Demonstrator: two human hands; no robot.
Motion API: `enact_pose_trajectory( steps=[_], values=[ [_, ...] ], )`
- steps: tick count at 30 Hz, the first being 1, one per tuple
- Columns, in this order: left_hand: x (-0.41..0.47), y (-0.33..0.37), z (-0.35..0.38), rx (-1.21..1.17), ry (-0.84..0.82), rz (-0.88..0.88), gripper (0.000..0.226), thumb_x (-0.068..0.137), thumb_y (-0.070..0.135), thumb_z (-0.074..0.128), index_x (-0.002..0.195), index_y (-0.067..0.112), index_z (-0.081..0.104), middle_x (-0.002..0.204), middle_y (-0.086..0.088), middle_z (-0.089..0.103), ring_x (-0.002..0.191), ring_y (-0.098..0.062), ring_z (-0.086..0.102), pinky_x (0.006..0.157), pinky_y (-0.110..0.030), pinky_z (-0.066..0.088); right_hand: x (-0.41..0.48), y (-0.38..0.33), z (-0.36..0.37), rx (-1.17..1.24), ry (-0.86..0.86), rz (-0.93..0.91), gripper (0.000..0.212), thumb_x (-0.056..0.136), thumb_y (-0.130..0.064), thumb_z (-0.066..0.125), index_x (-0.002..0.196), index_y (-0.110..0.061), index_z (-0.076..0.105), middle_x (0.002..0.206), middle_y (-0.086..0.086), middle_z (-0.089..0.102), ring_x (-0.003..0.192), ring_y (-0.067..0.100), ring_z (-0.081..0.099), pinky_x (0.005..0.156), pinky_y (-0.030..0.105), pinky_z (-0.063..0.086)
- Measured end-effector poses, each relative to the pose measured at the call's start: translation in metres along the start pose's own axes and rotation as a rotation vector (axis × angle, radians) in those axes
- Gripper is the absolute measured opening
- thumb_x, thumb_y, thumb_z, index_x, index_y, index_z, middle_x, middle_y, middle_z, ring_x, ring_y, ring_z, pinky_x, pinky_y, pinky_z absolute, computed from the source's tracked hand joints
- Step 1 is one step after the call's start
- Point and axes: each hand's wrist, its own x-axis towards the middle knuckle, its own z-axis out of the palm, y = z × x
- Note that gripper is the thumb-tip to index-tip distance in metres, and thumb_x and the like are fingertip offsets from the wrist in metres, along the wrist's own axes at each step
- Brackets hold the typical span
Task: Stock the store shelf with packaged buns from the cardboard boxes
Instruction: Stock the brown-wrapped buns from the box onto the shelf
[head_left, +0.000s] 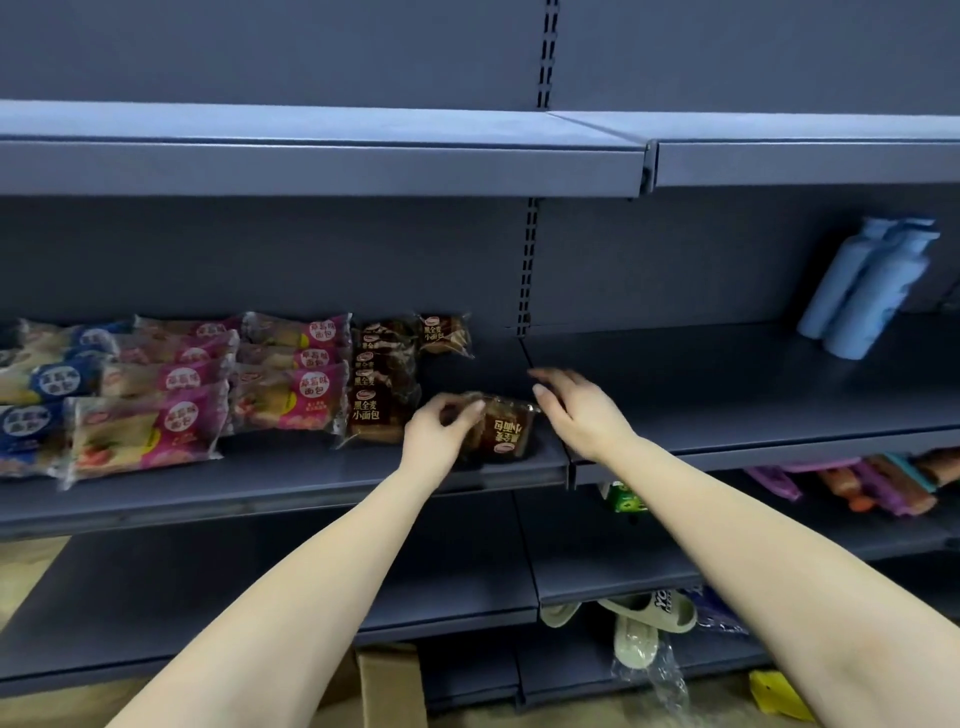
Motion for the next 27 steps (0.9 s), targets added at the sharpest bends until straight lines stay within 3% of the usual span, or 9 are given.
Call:
enact_pose_trajectory(
  steps=[4, 8, 11, 14, 16, 18, 24, 27],
  values=[
    [0.005, -0.005, -0.004, -0.047, 0.066, -0.138, 0.041, 0.086, 0.045, 0.064, 0.107, 0.010, 0.066, 0.102, -0.006, 0.069, 0.099, -0.021, 0.062, 0.089, -0.034, 0.050, -0.001, -0.013, 0.002, -0.251, 0.057, -0.265, 0.076, 0.086, -0.059, 0.045, 0.146, -0.014, 0.033, 0.145, 0.008, 0.037, 0.127, 0.028, 0.041, 0.104, 0.042, 0.037],
    [0.005, -0.006, -0.005, -0.197, 0.063, -0.188, 0.037, 0.079, 0.050, 0.069, 0.096, 0.017, 0.068, 0.094, -0.006, 0.071, 0.092, -0.022, 0.066, 0.087, -0.044, 0.054, -0.004, -0.020, 0.022, -0.405, -0.060, -0.380, 0.088, 0.079, -0.054, 0.063, 0.149, -0.014, 0.026, 0.145, 0.008, 0.038, 0.127, 0.028, 0.040, 0.103, 0.040, 0.034],
    [0.004, 0.000, -0.010, -0.268, 0.035, -0.193, 0.030, 0.084, 0.045, 0.067, 0.098, 0.019, 0.065, 0.098, -0.007, 0.070, 0.094, -0.020, 0.066, 0.082, -0.037, 0.057, -0.004, -0.022, 0.034, -0.446, -0.024, -0.368, 0.087, 0.077, -0.046, 0.065, 0.149, -0.014, 0.027, 0.131, 0.011, 0.051, 0.113, 0.031, 0.053, 0.093, 0.038, 0.041],
    [0.001, 0.006, -0.016, -0.546, -0.073, -0.255, 0.037, 0.087, 0.040, 0.064, 0.114, 0.015, 0.057, 0.109, -0.011, 0.068, 0.097, -0.021, 0.067, 0.077, -0.030, 0.056, 0.000, -0.028, 0.037, -0.376, 0.103, -0.171, 0.086, 0.079, -0.043, 0.063, 0.149, -0.012, 0.025, 0.124, 0.012, 0.054, 0.109, 0.032, 0.055, 0.086, 0.038, 0.044],
    [-0.001, 0.006, -0.015, -0.548, -0.172, -0.257, 0.041, 0.088, 0.037, 0.063, 0.121, 0.014, 0.053, 0.113, -0.012, 0.067, 0.099, -0.018, 0.066, 0.084, -0.031, 0.054, 0.003, -0.035, 0.037, -0.309, 0.203, -0.055, 0.086, 0.081, -0.046, 0.062, 0.149, -0.011, 0.024, 0.125, 0.013, 0.053, 0.110, 0.032, 0.055, 0.086, 0.041, 0.043],
    [-0.003, 0.008, -0.011, -0.511, -0.247, -0.246, 0.038, 0.089, 0.034, 0.063, 0.122, 0.017, 0.054, 0.116, -0.010, 0.066, 0.102, -0.017, 0.065, 0.084, -0.030, 0.053, 0.007, -0.043, 0.038, -0.296, 0.199, 0.011, 0.087, 0.083, -0.049, 0.058, 0.151, -0.013, 0.017, 0.130, 0.011, 0.048, 0.117, 0.030, 0.051, 0.092, 0.043, 0.039],
    [0.002, 0.025, -0.016, -0.544, -0.111, -0.253, 0.018, 0.096, 0.032, 0.052, 0.114, 0.032, 0.052, 0.114, 0.002, 0.063, 0.099, -0.016, 0.065, 0.076, -0.032, 0.055, 0.006, -0.051, 0.042, -0.265, 0.028, -0.155, 0.087, 0.085, -0.054, 0.053, 0.152, -0.017, 0.010, 0.137, 0.009, 0.042, 0.118, 0.027, 0.048, 0.098, 0.042, 0.036],
    [0.012, 0.027, -0.032, -0.462, -0.118, -0.234, 0.034, 0.096, 0.020, 0.053, 0.128, 0.025, 0.043, 0.107, -0.002, 0.061, 0.088, -0.017, 0.066, 0.072, -0.033, 0.058, 0.007, -0.044, 0.037, -0.349, 0.115, -0.325, 0.068, 0.087, -0.051, 0.041, 0.144, -0.014, 0.036, 0.129, 0.013, 0.052, 0.108, 0.035, 0.056, 0.087, 0.048, 0.044]
  ],
)
